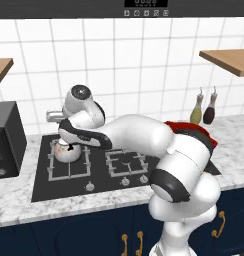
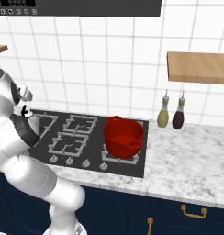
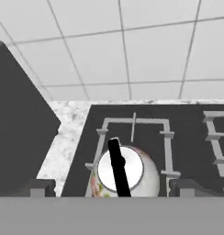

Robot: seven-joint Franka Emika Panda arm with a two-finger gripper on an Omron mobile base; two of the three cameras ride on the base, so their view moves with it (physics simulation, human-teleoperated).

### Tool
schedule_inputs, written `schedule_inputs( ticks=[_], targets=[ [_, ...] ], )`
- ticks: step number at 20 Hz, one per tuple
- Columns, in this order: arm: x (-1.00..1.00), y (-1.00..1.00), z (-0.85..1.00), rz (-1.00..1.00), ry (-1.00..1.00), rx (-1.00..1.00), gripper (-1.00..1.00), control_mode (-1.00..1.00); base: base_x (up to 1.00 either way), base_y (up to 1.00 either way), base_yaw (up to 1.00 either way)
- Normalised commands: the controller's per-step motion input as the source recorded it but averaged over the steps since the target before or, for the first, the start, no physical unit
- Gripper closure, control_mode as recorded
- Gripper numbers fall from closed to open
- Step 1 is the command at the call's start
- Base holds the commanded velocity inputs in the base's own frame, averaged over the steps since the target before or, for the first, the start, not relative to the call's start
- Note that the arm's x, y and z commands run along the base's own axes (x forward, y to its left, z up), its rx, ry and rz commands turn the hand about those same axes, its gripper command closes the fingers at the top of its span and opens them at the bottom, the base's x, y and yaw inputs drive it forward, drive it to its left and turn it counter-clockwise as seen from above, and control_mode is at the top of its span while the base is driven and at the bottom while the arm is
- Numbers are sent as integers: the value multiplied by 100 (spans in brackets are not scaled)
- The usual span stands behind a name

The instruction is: Pick the kettle from the counter and place it on a stove burner. Then turn the burner on.

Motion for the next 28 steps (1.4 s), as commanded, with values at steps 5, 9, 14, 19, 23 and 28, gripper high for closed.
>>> schedule_inputs(
  ticks=[5, 9, 14, 19, 23, 28],
  targets=[
    [-100, -28, -24, -16, 52, -3, -100, -100, 0, 0, 0],
    [-88, -55, -100, -13, 53, -35, -100, -100, 0, 0, 0],
    [-7, -2, -89, -1, 16, -22, -100, -100, 0, 0, 0],
    [1, 0, -99, 0, 14, -6, -100, -100, 0, 0, 0],
    [2, 0, -43, 0, 0, 7, -100, -100, 0, 0, 0],
    [6, 0, -54, 0, 0, 0, -100, -100, 0, 0, 0]
  ],
)
